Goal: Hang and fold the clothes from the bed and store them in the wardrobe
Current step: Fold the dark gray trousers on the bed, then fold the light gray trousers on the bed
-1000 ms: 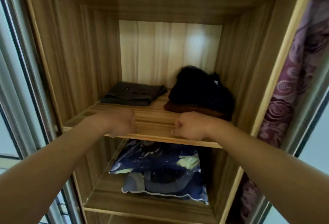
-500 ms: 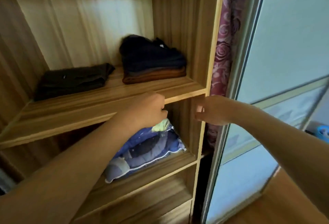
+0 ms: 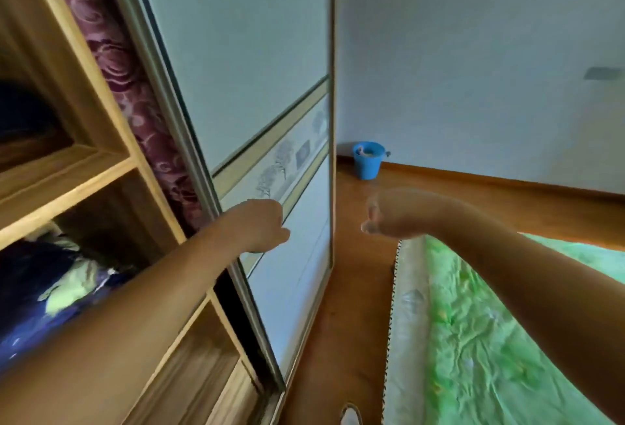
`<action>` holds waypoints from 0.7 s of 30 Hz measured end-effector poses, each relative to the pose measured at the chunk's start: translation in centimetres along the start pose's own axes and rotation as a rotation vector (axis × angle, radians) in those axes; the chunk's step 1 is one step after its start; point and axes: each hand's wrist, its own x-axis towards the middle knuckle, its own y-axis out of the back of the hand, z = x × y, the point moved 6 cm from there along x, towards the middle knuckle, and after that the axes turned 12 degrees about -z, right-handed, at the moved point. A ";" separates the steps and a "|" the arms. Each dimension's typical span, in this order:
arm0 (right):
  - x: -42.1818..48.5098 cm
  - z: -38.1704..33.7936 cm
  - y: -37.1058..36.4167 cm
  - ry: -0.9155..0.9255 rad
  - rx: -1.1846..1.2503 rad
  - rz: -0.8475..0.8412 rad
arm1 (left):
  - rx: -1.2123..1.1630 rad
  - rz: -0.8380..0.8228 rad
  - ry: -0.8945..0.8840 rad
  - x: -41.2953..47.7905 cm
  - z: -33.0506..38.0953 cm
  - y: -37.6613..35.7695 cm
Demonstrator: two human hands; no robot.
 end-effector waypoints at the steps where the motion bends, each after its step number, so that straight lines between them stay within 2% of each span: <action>1: -0.2 2.2 -0.3 -0.043 0.041 -0.003 | 0.013 -0.007 -0.037 1.7 1.6 0.2; 9: 2.9 17.2 -1.7 -0.303 0.195 -0.023 | 0.077 -0.035 -0.246 17.0 13.2 1.9; 21: 16.1 35.5 3.2 -0.482 0.318 -0.055 | 0.173 -0.045 -0.398 40.5 25.2 9.4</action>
